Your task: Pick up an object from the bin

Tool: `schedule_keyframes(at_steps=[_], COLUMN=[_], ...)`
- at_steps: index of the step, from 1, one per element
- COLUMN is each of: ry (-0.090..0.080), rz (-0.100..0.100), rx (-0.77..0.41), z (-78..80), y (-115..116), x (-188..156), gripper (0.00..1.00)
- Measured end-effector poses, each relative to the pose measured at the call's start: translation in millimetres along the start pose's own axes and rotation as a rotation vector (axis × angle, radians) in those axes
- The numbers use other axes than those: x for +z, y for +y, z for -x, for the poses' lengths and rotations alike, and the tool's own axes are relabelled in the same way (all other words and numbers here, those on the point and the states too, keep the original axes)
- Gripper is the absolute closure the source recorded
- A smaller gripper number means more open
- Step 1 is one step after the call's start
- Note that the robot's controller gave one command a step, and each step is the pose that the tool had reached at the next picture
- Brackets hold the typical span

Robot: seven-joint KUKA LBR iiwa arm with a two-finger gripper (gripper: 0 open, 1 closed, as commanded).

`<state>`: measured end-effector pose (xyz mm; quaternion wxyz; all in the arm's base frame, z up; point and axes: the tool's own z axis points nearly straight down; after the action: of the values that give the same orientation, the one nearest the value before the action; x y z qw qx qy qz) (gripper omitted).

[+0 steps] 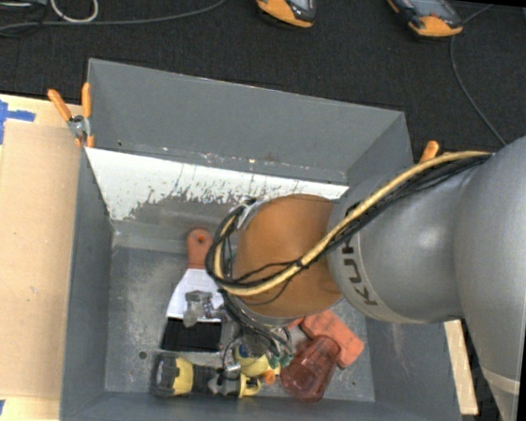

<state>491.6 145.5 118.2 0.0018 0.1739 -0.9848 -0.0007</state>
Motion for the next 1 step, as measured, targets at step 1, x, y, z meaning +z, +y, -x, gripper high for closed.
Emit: schedule_keyframes(at_steps=[1], ry=[0.004], rz=[0.001], rx=[-0.190], z=[-1.5], y=[30.6], x=[-22.7], gripper=[0.00])
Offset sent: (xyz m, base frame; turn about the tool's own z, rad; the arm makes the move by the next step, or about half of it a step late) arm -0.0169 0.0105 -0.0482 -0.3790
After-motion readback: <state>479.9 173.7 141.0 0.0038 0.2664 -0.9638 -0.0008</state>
